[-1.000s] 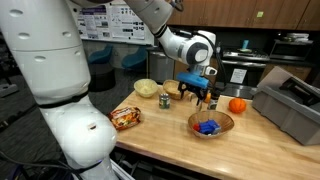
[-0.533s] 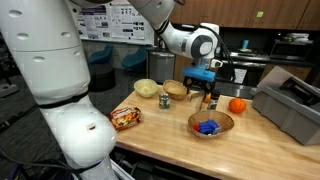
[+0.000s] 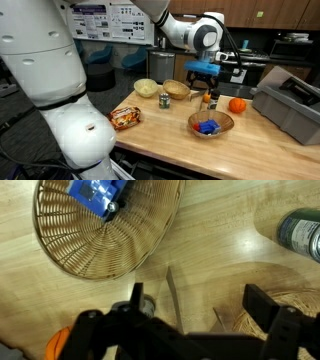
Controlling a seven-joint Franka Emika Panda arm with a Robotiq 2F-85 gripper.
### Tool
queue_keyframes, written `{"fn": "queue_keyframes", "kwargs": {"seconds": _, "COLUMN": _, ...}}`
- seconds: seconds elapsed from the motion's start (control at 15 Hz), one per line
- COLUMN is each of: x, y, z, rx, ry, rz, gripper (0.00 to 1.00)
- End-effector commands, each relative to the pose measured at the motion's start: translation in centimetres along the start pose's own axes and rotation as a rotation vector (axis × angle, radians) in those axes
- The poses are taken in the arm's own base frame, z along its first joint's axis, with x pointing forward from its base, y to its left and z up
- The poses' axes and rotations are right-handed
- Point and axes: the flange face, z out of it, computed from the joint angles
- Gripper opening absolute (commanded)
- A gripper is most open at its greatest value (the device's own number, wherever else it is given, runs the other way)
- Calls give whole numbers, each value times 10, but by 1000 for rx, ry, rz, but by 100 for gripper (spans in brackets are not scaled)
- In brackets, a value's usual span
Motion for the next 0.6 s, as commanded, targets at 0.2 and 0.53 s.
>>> {"fn": "queue_keyframes", "kwargs": {"seconds": 0.2, "x": 14, "y": -18, "z": -10, "rx": -8, "ry": 21, "rz": -55, "gripper": 100}}
{"fn": "queue_keyframes", "kwargs": {"seconds": 0.53, "x": 51, "y": -45, "z": -30, "rx": -38, "ry": 59, "rz": -147, "gripper": 100}}
